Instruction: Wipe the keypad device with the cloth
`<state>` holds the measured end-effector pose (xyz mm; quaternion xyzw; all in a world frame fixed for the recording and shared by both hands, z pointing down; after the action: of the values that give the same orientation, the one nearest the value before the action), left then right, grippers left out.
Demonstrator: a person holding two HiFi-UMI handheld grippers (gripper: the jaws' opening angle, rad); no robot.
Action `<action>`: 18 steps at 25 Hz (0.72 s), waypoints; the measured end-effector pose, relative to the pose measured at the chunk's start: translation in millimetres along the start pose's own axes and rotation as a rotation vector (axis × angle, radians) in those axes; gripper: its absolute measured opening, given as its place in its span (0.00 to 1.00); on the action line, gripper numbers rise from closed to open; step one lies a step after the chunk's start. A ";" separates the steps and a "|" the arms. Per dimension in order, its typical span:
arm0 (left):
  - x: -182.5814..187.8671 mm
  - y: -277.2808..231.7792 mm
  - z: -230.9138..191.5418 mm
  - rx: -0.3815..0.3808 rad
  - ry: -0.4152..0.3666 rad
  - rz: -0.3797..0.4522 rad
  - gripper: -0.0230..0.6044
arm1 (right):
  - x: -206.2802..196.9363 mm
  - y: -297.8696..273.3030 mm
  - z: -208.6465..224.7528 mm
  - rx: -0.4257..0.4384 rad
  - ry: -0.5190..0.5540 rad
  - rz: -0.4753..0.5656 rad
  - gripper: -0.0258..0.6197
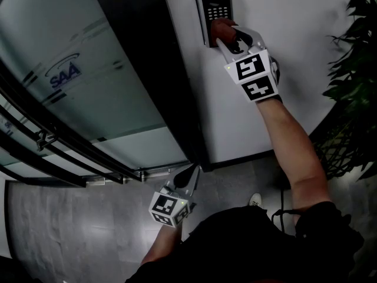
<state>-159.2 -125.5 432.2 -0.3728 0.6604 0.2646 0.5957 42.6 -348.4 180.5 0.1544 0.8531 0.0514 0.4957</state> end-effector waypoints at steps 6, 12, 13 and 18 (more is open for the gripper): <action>1.1 0.4 1.2 -0.003 -0.002 0.003 0.06 | -15.1 3.7 -11.6 0.019 0.011 -0.032 0.27; 1.4 -0.9 2.0 -0.006 -0.001 0.000 0.06 | -23.4 7.4 -15.4 0.027 0.010 -0.045 0.27; 1.7 -1.2 2.5 -0.008 0.002 0.000 0.06 | -24.5 7.9 -15.7 0.028 0.009 -0.048 0.27; 1.0 -2.2 3.0 -0.010 0.005 0.000 0.06 | -30.8 10.4 -18.3 0.030 0.011 -0.060 0.27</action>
<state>-155.7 -124.6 431.0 -0.3761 0.6606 0.2670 0.5923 43.2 -347.1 217.8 0.1358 0.8607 0.0243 0.4901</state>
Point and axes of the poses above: the fingertips, and each gripper's own axes: y backward along the fingers, z to its right, x out of its top, the point moved 9 cm from there along y, backward along the fingers, and after that the axes turned 14 degrees about -x, right-handed, at the moved point
